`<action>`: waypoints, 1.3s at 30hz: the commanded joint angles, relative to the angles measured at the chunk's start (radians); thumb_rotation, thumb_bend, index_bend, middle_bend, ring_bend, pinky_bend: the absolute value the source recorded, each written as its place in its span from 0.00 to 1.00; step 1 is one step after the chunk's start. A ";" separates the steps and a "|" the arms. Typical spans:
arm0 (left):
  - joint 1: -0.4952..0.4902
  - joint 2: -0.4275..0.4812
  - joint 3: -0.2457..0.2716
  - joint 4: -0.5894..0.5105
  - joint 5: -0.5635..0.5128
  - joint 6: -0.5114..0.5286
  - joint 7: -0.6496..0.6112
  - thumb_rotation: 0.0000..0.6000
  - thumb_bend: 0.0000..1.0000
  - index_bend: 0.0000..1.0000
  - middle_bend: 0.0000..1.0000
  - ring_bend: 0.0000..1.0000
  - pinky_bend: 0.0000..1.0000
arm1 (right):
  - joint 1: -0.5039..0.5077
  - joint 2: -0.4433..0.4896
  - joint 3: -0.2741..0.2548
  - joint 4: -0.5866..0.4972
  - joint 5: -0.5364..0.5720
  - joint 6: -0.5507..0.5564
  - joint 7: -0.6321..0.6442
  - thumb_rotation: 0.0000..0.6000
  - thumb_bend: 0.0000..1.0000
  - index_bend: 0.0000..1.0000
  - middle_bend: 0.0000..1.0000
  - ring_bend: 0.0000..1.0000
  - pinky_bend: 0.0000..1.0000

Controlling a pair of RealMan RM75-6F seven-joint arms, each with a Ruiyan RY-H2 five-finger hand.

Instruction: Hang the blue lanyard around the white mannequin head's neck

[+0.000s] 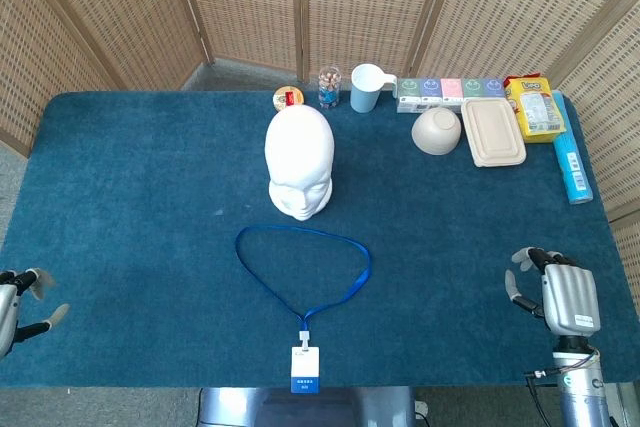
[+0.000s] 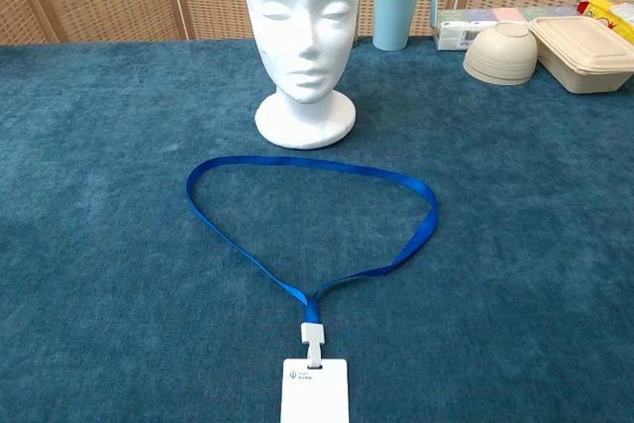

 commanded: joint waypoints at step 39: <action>-0.116 0.099 -0.060 -0.090 -0.016 -0.114 0.036 0.78 0.20 0.48 0.57 0.47 0.36 | 0.318 -0.268 0.148 0.028 0.150 -0.247 -0.362 0.68 0.40 0.45 1.00 1.00 1.00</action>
